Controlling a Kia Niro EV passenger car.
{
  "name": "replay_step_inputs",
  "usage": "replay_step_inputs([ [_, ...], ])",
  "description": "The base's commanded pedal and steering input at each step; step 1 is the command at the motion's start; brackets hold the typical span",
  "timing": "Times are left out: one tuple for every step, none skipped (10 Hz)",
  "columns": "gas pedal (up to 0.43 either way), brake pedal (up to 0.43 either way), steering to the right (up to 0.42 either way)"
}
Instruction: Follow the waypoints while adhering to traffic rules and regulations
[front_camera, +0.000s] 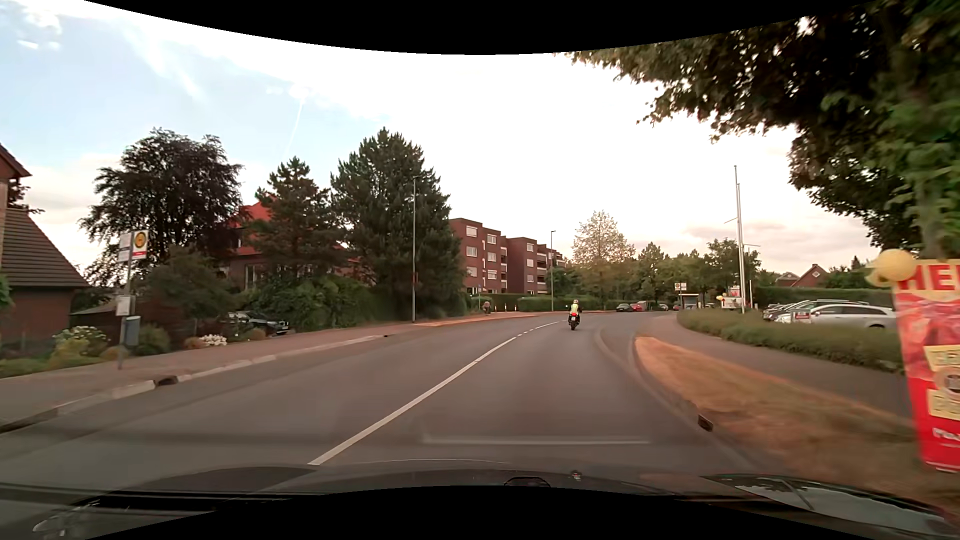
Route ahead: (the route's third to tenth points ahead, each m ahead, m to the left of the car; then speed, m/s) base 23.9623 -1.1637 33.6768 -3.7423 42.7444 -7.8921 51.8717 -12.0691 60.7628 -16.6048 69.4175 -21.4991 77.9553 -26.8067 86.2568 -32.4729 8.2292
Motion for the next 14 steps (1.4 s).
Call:
replay_step_inputs([
  [0.228, 0.0, 0.067],
  [0.228, 0.0, 0.069],
  [0.228, 0.0, 0.068],
  [0.228, 0.0, 0.067],
  [0.228, 0.0, 0.065],
  [0.228, 0.0, 0.06],
  [0.24, 0.0, 0.055],
  [0.268, 0.0, 0.049],
  [0.268, 0.0, 0.047],
  [0.268, 0.0, 0.044],
  [0.268, 0.0, 0.04],
  [0.268, 0.0, 0.03],
  [0.268, 0.0, 0.027],
  [0.268, 0.0, 0.026],
])
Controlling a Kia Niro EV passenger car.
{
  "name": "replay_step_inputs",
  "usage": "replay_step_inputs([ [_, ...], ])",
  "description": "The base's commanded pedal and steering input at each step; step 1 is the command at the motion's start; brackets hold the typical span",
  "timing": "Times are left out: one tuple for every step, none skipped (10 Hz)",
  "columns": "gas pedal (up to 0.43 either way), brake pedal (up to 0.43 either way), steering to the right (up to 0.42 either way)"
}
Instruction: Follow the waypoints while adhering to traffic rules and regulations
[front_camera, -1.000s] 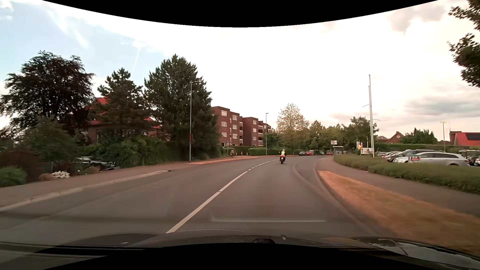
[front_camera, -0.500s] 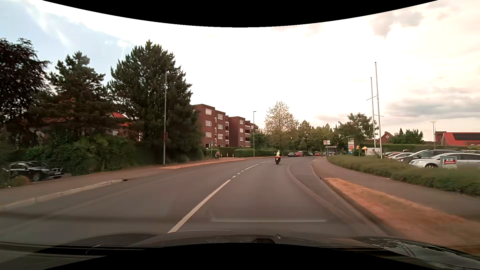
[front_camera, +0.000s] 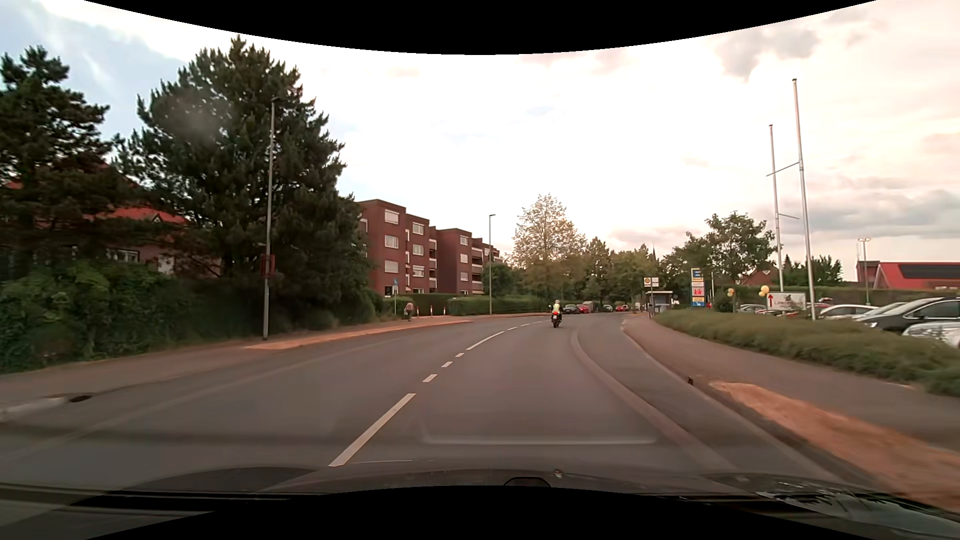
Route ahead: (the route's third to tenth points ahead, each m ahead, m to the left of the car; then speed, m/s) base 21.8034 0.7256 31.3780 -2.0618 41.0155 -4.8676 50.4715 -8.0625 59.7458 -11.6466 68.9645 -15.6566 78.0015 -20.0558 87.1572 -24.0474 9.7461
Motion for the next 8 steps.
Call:
replay_step_inputs([
  [0.268, 0.0, 0.026],
  [0.26, 0.0, 0.027],
  [0.26, 0.0, 0.026],
  [0.26, 0.0, 0.026],
  [0.26, 0.0, 0.027],
  [0.26, 0.0, 0.029],
  [0.26, 0.0, 0.032],
  [0.26, 0.0, 0.04],
])
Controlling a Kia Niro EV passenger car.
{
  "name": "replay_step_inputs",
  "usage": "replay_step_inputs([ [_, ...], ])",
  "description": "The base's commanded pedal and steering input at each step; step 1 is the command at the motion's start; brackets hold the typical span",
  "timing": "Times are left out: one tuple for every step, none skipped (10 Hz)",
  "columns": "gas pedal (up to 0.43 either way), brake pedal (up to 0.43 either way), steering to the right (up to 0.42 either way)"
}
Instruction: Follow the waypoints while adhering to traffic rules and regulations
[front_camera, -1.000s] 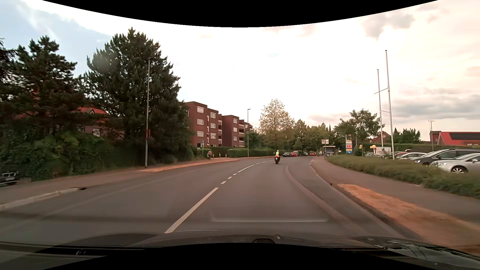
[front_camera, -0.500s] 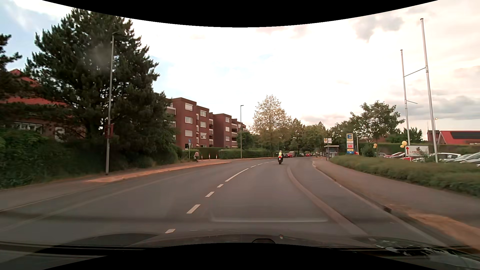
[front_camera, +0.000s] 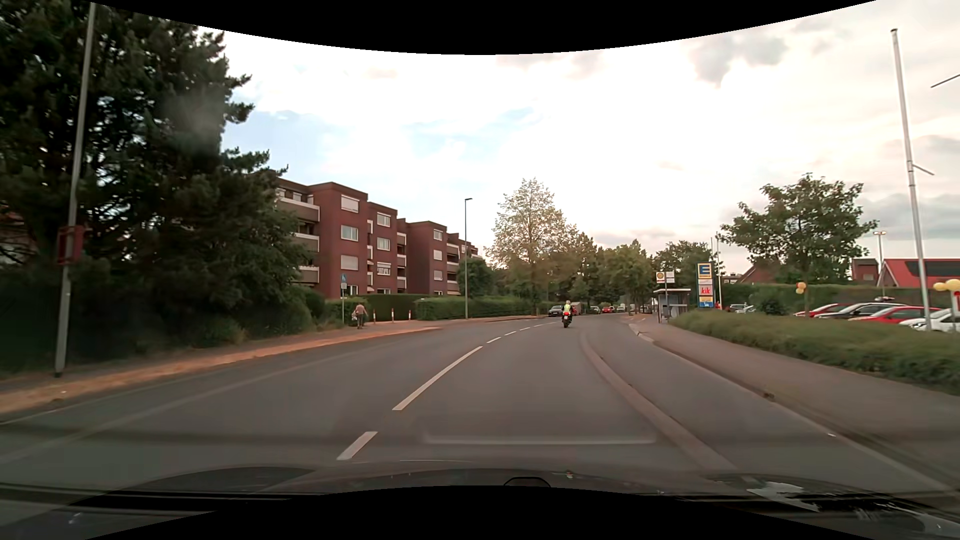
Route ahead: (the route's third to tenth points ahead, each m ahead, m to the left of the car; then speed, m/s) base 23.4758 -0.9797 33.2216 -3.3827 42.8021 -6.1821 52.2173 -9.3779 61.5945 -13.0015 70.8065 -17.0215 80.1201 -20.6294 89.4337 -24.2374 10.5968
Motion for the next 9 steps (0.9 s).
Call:
replay_step_inputs([
  [0.26, 0.0, 0.046],
  [0.26, 0.0, 0.049],
  [0.26, 0.0, 0.049],
  [0.248, 0.0, 0.049],
  [0.24, 0.0, 0.049],
  [0.228, 0.0, 0.049],
  [0.209, 0.0, 0.049],
  [0.197, 0.0, 0.048],
  [0.197, 0.0, 0.048],
])
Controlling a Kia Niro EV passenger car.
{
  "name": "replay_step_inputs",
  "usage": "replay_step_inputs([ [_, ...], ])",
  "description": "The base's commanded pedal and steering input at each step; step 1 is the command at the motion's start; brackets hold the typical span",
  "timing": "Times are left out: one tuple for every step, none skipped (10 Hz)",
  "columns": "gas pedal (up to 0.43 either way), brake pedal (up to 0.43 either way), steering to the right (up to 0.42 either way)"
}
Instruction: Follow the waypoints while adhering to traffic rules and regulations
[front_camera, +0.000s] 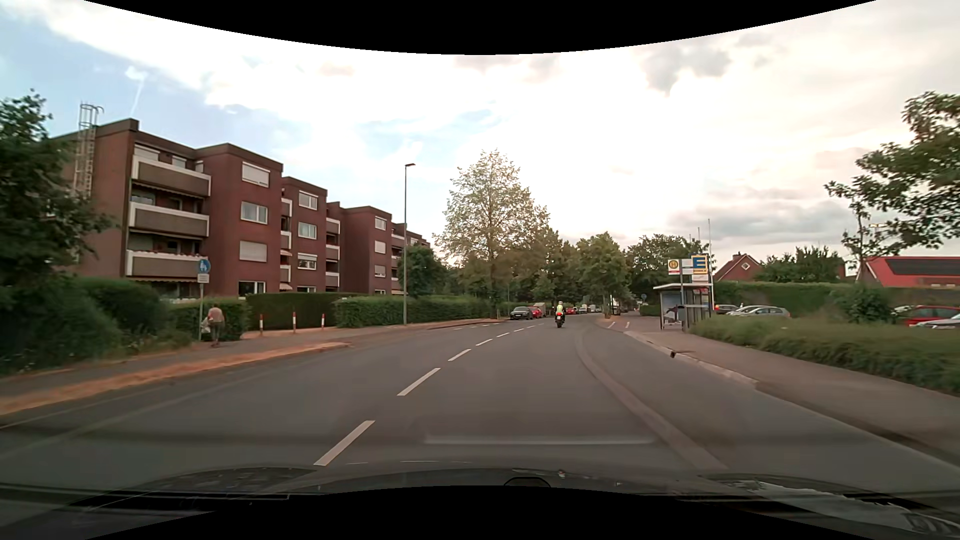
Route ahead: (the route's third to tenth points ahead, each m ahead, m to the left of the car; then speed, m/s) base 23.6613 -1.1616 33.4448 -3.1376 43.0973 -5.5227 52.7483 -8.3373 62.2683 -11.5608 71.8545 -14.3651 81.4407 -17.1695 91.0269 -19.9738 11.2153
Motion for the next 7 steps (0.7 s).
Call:
replay_step_inputs([
  [0.197, 0.0, 0.048],
  [0.197, 0.0, 0.049],
  [0.197, 0.0, 0.048],
  [0.189, 0.0, 0.048],
  [0.189, 0.0, 0.044],
  [0.189, 0.0, 0.04],
  [0.189, 0.0, 0.04],
])
